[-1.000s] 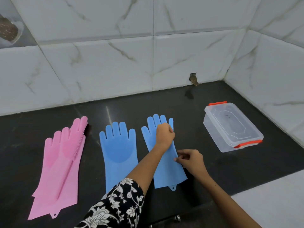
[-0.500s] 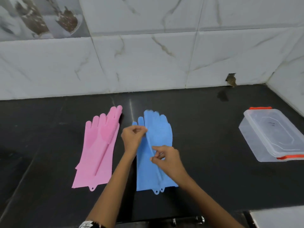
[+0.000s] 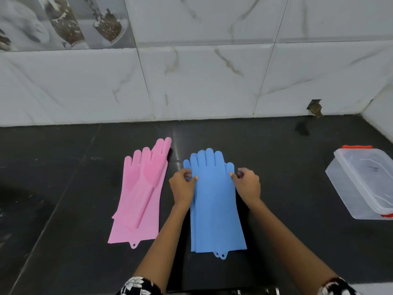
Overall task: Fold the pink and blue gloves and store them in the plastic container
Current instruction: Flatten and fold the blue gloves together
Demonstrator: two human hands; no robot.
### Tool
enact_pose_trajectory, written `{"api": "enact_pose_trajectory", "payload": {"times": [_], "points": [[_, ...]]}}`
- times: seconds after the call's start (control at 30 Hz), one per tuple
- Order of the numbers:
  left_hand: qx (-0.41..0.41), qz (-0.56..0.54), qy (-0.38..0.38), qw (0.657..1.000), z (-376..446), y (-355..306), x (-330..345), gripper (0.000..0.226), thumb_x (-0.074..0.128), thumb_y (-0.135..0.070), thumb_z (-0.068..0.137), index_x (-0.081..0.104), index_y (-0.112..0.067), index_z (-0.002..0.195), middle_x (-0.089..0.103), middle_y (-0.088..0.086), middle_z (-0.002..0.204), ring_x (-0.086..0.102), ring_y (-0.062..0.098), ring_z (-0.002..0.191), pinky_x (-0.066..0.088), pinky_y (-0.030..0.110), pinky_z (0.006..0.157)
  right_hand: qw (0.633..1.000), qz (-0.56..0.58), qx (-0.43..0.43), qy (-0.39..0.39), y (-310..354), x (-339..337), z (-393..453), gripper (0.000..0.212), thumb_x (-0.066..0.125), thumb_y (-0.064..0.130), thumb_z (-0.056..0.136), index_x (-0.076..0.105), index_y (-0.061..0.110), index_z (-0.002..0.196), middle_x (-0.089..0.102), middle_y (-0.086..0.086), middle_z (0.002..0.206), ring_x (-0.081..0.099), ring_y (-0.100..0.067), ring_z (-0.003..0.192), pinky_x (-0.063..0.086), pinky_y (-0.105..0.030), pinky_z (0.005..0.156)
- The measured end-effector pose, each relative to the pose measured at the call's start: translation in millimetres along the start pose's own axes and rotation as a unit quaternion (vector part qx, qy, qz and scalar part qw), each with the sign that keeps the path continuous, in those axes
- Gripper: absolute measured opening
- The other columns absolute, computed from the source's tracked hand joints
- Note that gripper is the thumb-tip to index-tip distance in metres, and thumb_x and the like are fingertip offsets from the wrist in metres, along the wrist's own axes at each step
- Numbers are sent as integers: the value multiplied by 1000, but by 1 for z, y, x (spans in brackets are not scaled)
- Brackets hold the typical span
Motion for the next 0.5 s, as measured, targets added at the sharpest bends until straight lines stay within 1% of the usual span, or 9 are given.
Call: {"api": "enact_pose_trajectory", "payload": {"times": [0.07,0.13,0.2,0.27,0.33,0.37,0.43,0.5], "points": [[15,-6,5,1000,0,-1,0,16,73,1,76,66,-5,89,67,6,86,60,12,72,51,24,75,998,49,38,15,1,6,11,19,64,22,85,66,4,92,68,-6,88,62,-21,82,50,-32,72],[41,-14,-1,999,-2,-2,-2,11,72,1,77,68,-7,83,69,5,85,62,15,73,49,17,70,995,89,49,6,5,6,16,13,69,15,82,70,6,91,71,-7,88,66,-21,83,55,-38,80],[74,-25,-18,997,-5,-3,-7,11,72,-2,78,70,-12,83,70,0,84,63,10,72,48,10,67,993,116,22,-15,11,5,17,13,71,11,79,72,8,91,71,-3,82,66,-17,79,56,-37,80],[92,-41,-39,994,-8,0,-13,12,71,-4,79,71,-14,86,70,-4,85,64,6,74,50,9,68,990,135,-24,-28,19,6,15,13,72,12,78,72,11,91,71,1,81,67,-12,76,57,-33,76],[69,-35,-48,996,-8,10,-17,13,71,-3,79,72,-10,90,70,-1,89,64,8,75,53,16,71,992,118,-47,-16,24,13,13,15,71,13,79,72,11,93,71,0,83,67,-13,77,57,-32,75],[48,-19,-47,998,-7,15,-18,14,71,-3,79,72,-6,92,71,3,91,64,12,76,52,20,72,995,92,-48,4,24,17,13,17,70,14,80,71,10,97,72,-1,87,66,-15,81,56,-33,77],[16,11,-37,999,-5,23,-19,15,71,-3,79,71,-2,94,70,6,94,64,17,77,49,21,73,997,46,-42,40,21,23,14,23,67,16,83,69,8,104,71,-5,96,65,-19,87,53,-34,81],[10,19,-28,999,-1,24,-18,13,71,-1,79,71,-2,92,70,7,93,63,18,77,49,22,74,998,31,-33,41,17,22,16,25,67,17,83,68,8,107,71,-6,97,64,-18,88,52,-32,81]]}}
Point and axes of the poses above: each hand's wrist, its own z-axis towards the middle knuckle, its own x-axis out of the palm, y = z × x, the point moved 3 cm from there along z, towards the middle knuckle
